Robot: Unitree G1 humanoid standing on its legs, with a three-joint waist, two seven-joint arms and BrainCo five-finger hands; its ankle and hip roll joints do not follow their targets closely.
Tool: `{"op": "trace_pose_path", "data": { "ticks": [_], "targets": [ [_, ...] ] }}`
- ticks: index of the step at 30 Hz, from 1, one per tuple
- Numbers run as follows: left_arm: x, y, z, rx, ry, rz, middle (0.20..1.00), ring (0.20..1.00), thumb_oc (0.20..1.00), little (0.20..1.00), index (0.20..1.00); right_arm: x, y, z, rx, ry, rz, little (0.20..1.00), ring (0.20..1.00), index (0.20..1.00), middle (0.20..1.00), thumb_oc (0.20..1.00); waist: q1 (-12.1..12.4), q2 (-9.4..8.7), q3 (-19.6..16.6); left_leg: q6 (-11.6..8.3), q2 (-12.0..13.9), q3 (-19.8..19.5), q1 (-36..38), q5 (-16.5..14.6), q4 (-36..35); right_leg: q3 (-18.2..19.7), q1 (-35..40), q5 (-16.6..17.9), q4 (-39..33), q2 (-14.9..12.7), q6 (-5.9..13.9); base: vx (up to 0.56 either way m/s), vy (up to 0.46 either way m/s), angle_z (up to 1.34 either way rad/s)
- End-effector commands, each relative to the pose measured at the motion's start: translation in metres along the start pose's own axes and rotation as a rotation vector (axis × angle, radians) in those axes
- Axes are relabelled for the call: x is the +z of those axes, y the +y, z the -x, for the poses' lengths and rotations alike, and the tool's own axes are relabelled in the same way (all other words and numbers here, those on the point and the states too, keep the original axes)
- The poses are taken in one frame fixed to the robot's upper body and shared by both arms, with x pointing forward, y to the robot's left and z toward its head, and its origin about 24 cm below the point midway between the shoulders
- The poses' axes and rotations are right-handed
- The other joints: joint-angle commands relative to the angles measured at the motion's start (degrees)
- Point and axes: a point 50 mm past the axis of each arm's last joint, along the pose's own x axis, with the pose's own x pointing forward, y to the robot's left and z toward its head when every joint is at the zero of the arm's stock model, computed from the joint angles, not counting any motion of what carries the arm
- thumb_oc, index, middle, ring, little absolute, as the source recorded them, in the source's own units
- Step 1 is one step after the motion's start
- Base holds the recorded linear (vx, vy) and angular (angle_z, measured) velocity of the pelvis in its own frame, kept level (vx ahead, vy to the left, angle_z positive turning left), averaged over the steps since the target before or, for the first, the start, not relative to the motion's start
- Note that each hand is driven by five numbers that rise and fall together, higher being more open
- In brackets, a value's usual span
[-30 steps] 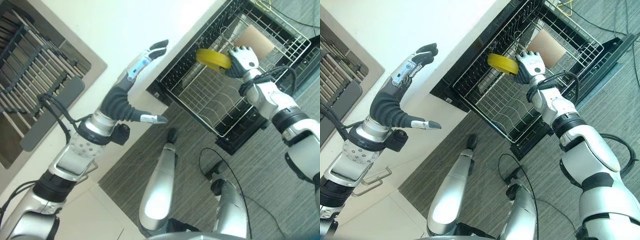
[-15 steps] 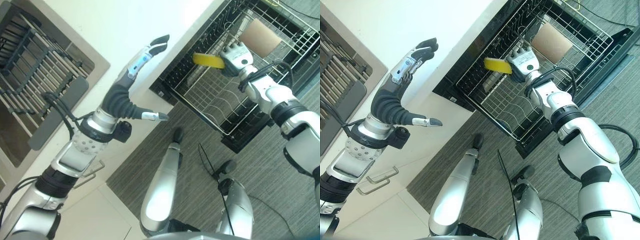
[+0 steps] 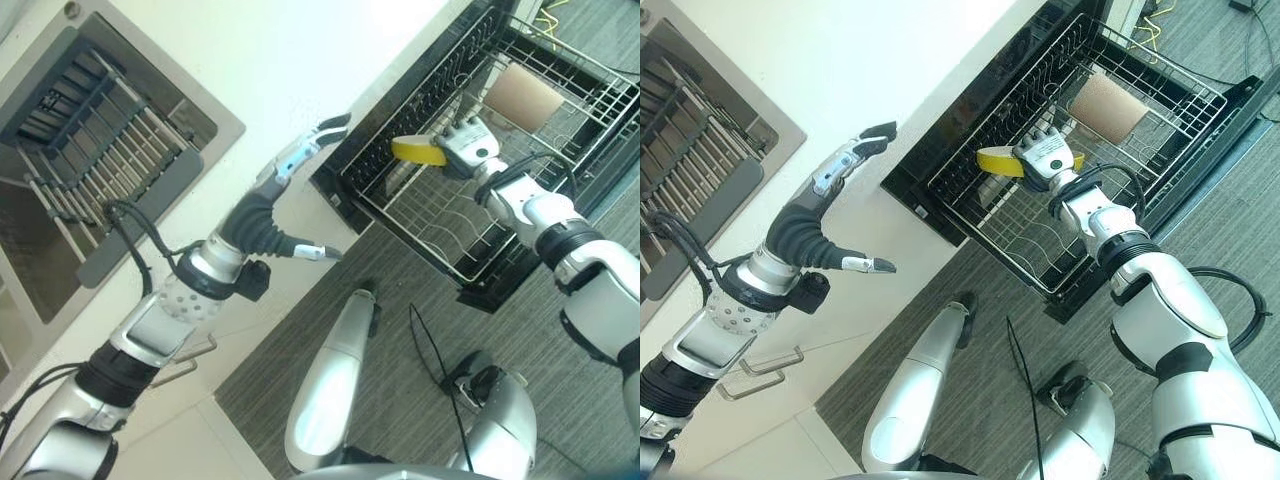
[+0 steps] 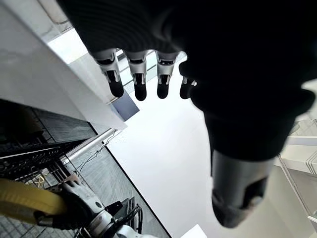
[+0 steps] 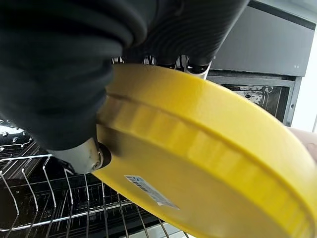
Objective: Place the dishes in the dishwasher.
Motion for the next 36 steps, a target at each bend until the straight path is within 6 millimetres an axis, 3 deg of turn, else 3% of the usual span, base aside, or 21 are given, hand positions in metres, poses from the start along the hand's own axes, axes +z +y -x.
{"op": "trace_pose_path", "data": {
  "ticks": [1,10,23,29,36],
  "targets": [
    [-0.01,0.009,0.005,0.05,0.031,-0.017,1.0,1.0,1.0,1.0,1.0,-0.005,0.02,0.015,0.09,0.034,-0.03,0.2,0.2,0.2,0.2,0.2,0.4,-0.24,4.5,2.61,-2.0,0.1,-0.5,-1.7,0.0,-2.8,-2.8,2.1,4.7,1.0,-0.76,0.02,0.001,0.11],
    [-0.014,0.005,0.007,0.067,0.038,-0.021,1.0,1.0,1.0,1.0,1.0,-0.021,0.032,0.027,0.121,0.22,-0.148,0.2,0.2,0.2,0.2,0.2,-1.3,1.43,4.5,2.04,0.1,2.1,0.3,0.2,-2.9,-2.7,-3.1,2.5,3.9,0.3,-0.72,-0.02,0.023,0.04],
    [-0.014,0.001,0.005,0.07,0.027,-0.006,1.0,1.0,1.0,1.0,1.0,-0.009,0.058,0.04,0.273,0.218,-0.189,0.2,0.2,0.2,0.2,0.2,-2.4,3.58,4.5,2.66,0.2,2.6,-2.1,-1.4,2.6,-0.4,-7.5,0.1,10.2,-1.1,-1.68,0.0,0.016,0.03],
    [-0.012,0.001,0.007,0.059,0.024,-0.006,1.0,1.0,1.0,1.0,1.0,-0.003,0.064,0.044,0.353,0.144,-0.119,0.2,0.2,0.2,0.2,0.2,-2.2,3.47,4.5,2.58,0.6,2.5,-2.6,-1.4,3.2,-0.3,-8.0,-0.1,10.9,-1.3,-1.71,0.0,-0.001,0.03],
    [-0.009,0.008,0.009,0.012,0.026,-0.023,1.0,1.0,1.0,1.0,1.0,-0.003,0.074,0.053,0.533,0.055,-0.027,0.2,0.2,0.2,0.2,0.2,-1.4,1.93,4.5,2.63,0.7,1.7,-3.0,-1.8,4.4,-0.8,-7.6,-0.1,11.3,-1.0,-1.62,0.03,-0.046,0.03]
  ]
}}
